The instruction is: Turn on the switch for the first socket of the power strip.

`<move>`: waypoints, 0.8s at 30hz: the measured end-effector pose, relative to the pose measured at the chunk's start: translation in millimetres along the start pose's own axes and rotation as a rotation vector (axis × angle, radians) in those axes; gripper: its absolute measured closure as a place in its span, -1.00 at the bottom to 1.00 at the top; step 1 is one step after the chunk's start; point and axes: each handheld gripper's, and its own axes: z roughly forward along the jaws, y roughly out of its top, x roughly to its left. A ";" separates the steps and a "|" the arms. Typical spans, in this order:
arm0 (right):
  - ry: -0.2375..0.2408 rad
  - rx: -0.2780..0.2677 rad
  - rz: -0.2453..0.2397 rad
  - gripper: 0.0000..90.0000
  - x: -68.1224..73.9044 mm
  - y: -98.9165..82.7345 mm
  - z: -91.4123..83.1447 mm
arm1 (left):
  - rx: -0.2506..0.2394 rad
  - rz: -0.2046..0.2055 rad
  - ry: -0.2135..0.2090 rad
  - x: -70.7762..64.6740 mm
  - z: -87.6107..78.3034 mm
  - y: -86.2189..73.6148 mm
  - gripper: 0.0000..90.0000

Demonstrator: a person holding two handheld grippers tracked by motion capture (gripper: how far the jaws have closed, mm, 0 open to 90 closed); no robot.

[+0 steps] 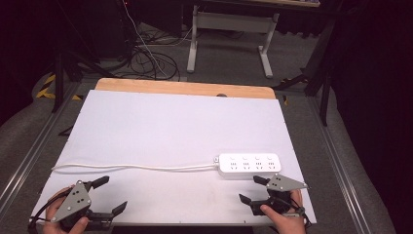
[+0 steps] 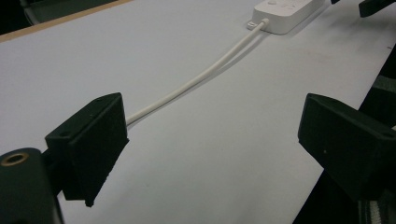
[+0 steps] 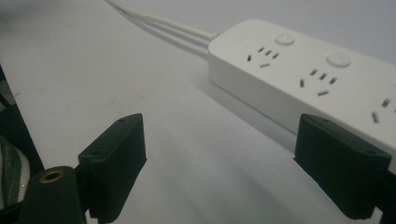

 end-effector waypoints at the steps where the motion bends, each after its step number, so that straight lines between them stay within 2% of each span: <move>1: 0.002 0.009 0.004 -0.62 0.7 -1.9 1.3 | 0.000 -0.001 0.002 -0.1 0.2 -0.1 -0.80; 3: -0.009 0.028 -0.002 -0.62 2.1 -4.2 2.9 | -0.001 -0.012 0.001 -0.7 0.1 -0.6 -0.80; 8: -0.052 0.046 -0.015 -0.62 5.6 -6.7 7.3 | 0.000 -0.009 0.015 -0.8 0.0 -4.9 -0.80; 10: -0.052 0.053 -0.006 -0.62 7.0 -7.4 10.8 | 0.001 -0.008 0.006 -0.8 -0.3 -7.2 -0.80; 12: -0.054 0.057 -0.025 -0.62 7.6 -6.1 12.2 | -0.003 -0.007 0.002 -0.2 0.9 -7.8 -0.80; 15: -0.057 0.024 -0.030 -0.62 5.3 -5.3 8.7 | 0.000 0.016 0.004 0.4 2.8 -7.2 -0.80; 18: -0.062 -0.027 -0.029 -0.62 3.2 -4.4 2.7 | -0.004 0.018 0.008 1.2 2.8 -7.0 -0.80; 21: -0.065 -0.061 -0.038 -0.61 2.0 -3.2 -1.0 | -0.018 -0.005 0.035 2.5 3.1 -6.2 -0.80; 24: -0.080 -0.049 -0.028 -0.57 1.1 -3.8 -1.3 | -0.021 -0.031 0.051 2.3 3.5 -5.9 -0.76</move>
